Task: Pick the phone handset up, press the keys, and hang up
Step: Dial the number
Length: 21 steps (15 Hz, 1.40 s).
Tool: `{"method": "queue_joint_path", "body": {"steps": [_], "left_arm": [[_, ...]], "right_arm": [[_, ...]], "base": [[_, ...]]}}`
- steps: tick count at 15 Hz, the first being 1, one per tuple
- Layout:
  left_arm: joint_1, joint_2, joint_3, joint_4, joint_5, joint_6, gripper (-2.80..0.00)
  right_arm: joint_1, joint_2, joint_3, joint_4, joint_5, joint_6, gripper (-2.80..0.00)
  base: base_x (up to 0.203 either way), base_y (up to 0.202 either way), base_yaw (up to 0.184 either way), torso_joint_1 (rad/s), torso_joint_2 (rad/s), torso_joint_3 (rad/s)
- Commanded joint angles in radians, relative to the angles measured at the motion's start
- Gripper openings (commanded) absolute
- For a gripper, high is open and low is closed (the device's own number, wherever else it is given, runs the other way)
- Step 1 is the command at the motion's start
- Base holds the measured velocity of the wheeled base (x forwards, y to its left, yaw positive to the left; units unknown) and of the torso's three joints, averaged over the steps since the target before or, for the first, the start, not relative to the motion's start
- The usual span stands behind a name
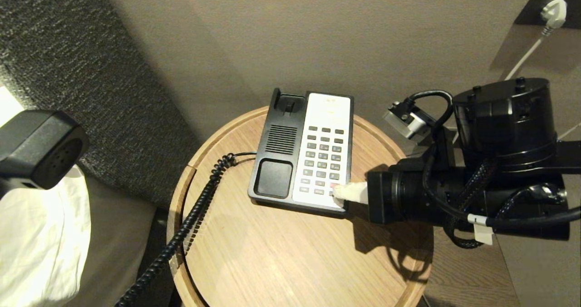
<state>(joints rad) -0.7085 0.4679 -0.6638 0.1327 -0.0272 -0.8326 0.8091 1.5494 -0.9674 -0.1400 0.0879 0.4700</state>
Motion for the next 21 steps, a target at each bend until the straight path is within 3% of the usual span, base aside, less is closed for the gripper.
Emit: {"method": "queue_joint_path", "body": {"steps": [1,21], "left_arm": [[0.0,0.0,0.003,0.001,0.0,-0.005,-2.8],[0.0,-0.008,0.016,0.002,0.0,-0.002,-2.8]], "right_arm": [[0.001,0.003,0.001,-0.003,0.0,0.002,-2.8],[0.001,-0.008,-0.001,-0.016,-0.005,0.002,-2.8]], "base": [[0.0,0.0,0.0,0.0,0.0,0.0],[0.0,0.0,0.0,0.0,0.0,0.0]]}}
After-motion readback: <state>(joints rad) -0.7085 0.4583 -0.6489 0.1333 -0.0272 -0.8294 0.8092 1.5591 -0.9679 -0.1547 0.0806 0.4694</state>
